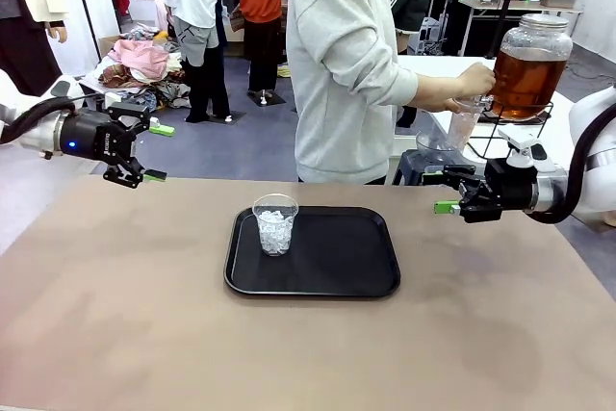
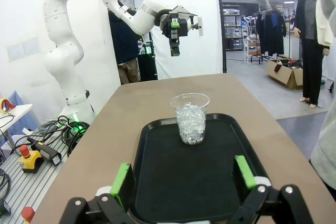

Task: Pour the drink into the iced cup.
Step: Pick up the iced cup indicated by the human and present it to them.

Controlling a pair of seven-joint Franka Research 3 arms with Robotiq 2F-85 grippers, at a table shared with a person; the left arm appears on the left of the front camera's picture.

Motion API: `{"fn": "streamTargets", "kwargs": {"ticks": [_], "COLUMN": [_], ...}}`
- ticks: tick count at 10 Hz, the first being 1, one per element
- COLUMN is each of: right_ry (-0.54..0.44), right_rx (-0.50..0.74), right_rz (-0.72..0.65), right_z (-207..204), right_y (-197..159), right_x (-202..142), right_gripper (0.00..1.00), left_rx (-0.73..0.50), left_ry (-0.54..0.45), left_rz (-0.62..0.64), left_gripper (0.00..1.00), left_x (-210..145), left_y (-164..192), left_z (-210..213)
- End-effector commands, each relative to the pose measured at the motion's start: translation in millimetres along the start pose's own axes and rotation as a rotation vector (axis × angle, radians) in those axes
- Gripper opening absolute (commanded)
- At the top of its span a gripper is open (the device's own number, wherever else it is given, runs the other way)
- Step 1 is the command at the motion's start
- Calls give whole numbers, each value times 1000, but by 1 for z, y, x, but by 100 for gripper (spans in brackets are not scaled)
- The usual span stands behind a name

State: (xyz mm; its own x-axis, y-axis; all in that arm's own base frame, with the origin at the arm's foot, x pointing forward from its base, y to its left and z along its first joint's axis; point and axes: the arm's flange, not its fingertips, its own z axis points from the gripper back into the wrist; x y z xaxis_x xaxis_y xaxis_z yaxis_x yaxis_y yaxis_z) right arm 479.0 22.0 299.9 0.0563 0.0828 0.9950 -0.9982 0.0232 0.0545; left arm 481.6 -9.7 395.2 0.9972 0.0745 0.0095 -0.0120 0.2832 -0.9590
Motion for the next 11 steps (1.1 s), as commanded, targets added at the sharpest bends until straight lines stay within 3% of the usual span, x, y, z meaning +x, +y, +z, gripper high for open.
{"fn": "streamTargets", "kwargs": {"ticks": [1, 11], "right_ry": [1, 1], "right_rx": [-2, -2], "right_rz": [5, 5], "right_z": [-1, -1], "right_y": [-1, -1], "right_x": [2, 2], "right_gripper": [100, 100], "left_rx": [0, 0], "left_ry": [1, 1], "left_rz": [-1, -1], "left_gripper": [100, 100], "left_x": [0, 0], "left_y": [0, 0], "left_z": [0, 0]}}
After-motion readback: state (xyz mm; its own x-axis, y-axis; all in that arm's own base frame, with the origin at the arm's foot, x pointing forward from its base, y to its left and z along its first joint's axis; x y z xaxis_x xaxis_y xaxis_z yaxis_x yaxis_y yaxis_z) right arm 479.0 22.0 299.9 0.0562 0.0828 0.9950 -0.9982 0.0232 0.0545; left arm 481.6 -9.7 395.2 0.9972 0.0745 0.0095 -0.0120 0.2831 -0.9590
